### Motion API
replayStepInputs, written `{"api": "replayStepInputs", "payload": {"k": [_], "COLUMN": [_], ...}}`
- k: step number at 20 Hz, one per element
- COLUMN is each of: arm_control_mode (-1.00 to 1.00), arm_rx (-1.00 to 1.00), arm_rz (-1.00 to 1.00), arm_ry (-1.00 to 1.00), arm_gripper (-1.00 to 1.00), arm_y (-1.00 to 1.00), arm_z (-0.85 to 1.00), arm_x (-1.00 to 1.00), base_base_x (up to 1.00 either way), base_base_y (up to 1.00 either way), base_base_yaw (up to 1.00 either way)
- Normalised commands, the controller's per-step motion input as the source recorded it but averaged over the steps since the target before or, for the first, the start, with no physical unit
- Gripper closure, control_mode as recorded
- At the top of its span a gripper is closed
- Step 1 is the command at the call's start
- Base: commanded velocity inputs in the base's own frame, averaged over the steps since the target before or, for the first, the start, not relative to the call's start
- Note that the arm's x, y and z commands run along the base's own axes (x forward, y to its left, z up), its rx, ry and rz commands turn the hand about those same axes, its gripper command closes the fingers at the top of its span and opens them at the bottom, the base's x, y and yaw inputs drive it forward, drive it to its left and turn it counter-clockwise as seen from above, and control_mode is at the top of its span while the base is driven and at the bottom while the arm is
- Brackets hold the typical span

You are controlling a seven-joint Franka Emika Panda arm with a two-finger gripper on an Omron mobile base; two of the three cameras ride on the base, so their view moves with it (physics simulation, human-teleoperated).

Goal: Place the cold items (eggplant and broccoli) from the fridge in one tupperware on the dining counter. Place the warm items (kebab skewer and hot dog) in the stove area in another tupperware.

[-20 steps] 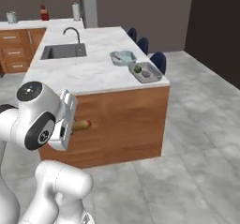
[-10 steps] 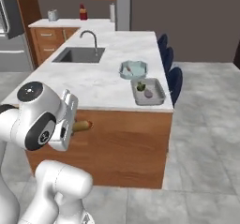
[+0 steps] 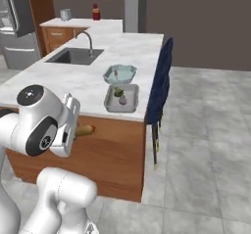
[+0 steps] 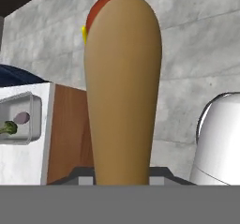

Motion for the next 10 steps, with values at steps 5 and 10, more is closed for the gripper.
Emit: {"api": "replayStepInputs", "payload": {"k": [5,10], "arm_control_mode": [1.00,1.00], "arm_rx": [0.00,0.00], "arm_rz": [0.00,0.00], "arm_ry": [0.00,0.00], "arm_gripper": [1.00,1.00], "arm_y": [0.00,0.00], "arm_z": [0.00,0.00], "arm_x": [0.00,0.00], "base_base_x": [0.34,0.89], "base_base_y": [-1.00,-1.00], "base_base_yaw": [0.07,0.14]}}
